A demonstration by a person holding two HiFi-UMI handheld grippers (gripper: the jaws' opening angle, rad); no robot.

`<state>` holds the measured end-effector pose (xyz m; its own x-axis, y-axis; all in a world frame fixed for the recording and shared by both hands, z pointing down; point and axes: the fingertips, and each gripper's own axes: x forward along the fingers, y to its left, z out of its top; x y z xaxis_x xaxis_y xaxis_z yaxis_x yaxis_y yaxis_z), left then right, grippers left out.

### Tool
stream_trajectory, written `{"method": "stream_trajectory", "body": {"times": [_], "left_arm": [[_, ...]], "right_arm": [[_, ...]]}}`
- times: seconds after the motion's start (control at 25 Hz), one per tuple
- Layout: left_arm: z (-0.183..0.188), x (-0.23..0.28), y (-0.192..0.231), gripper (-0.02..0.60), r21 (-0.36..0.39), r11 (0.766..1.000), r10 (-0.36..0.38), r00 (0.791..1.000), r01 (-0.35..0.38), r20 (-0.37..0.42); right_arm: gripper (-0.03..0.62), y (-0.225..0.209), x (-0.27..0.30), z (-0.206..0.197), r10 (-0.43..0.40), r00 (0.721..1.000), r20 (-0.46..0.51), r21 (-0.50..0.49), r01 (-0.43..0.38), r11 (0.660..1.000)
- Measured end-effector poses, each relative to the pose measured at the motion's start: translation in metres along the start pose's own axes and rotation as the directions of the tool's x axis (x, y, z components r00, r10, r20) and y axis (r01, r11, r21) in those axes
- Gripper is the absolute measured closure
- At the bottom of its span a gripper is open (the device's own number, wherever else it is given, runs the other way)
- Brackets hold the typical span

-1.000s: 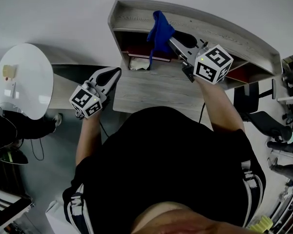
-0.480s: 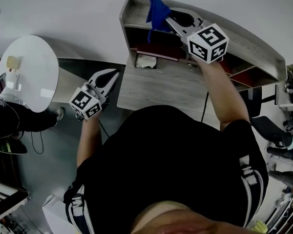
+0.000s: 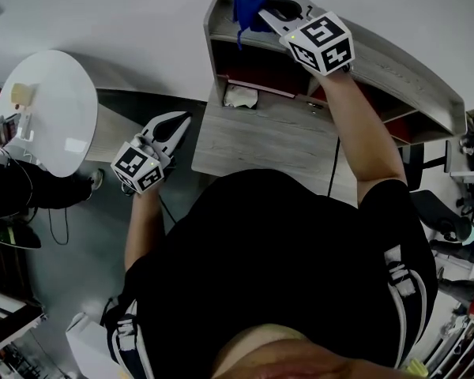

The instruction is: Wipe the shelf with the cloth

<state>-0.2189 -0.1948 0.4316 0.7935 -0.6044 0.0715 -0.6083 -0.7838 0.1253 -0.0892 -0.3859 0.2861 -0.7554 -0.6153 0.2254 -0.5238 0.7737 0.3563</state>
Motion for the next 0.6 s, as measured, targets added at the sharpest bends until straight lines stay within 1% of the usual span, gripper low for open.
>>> {"method": "stream_trajectory", "body": {"times": [0.16, 0.24, 0.4, 0.48, 0.6], "left_arm": [[-0.001, -0.004, 0.003, 0.565, 0.003, 1.000, 0.001, 1.000, -0.001, -0.006], [-0.003, -0.006, 0.006, 0.565, 0.003, 1.000, 0.002, 1.000, -0.002, -0.009], [-0.002, -0.010, 0.008, 0.565, 0.007, 1.000, 0.010, 1.000, -0.010, 0.003], [0.001, -0.011, 0.006, 0.565, 0.018, 1.000, 0.009, 1.000, -0.009, 0.002], [0.001, -0.012, 0.006, 0.565, 0.026, 1.000, 0.001, 1.000, -0.001, 0.002]], "right_arm": [[0.540, -0.008, 0.018, -0.008, -0.030, 0.996, -0.084, -0.126, 0.019, 0.992], [0.540, -0.006, 0.027, -0.015, -0.036, 0.991, -0.128, -0.168, 0.014, 0.986], [0.540, 0.004, 0.045, -0.029, -0.027, 0.977, -0.214, -0.245, -0.027, 0.969], [0.540, 0.009, 0.052, -0.036, -0.026, 0.965, -0.262, -0.297, -0.055, 0.953], [0.540, 0.013, 0.062, -0.047, -0.029, 0.947, -0.320, -0.339, -0.086, 0.937]]}}
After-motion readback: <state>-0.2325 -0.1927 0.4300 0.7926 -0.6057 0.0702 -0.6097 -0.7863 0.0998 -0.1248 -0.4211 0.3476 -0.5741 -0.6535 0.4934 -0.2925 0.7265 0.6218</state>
